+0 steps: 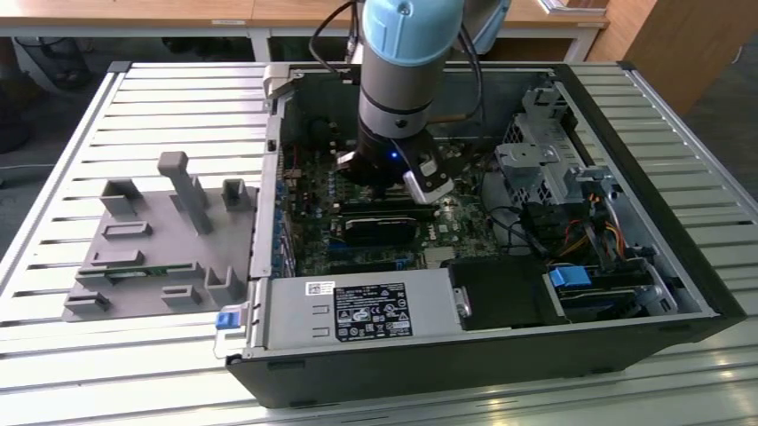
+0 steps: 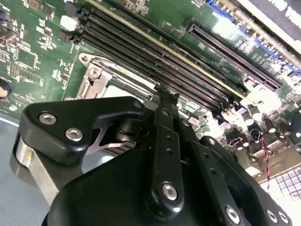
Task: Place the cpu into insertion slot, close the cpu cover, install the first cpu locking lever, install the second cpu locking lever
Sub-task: 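Install the second cpu locking lever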
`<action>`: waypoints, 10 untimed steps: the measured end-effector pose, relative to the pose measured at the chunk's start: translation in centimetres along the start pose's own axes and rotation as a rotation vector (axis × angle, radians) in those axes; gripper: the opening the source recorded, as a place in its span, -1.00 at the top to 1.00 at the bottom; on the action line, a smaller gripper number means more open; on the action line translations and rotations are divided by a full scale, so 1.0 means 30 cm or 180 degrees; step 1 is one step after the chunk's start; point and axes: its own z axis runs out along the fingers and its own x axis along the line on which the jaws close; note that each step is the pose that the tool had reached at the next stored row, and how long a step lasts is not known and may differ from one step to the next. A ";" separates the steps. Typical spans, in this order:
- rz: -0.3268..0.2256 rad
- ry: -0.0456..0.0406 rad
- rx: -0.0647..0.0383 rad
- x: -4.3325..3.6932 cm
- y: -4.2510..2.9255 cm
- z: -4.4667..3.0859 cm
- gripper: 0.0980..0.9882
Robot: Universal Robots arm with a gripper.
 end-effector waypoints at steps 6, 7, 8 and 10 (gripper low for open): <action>-0.0003 0.0000 -0.0079 0.027 -0.022 -0.002 0.98; -0.0004 0.0000 -0.0090 0.034 -0.023 -0.002 0.98; -0.0004 0.0000 -0.0099 0.040 -0.024 -0.002 0.98; -0.0005 0.0000 -0.0117 0.046 -0.026 0.002 0.98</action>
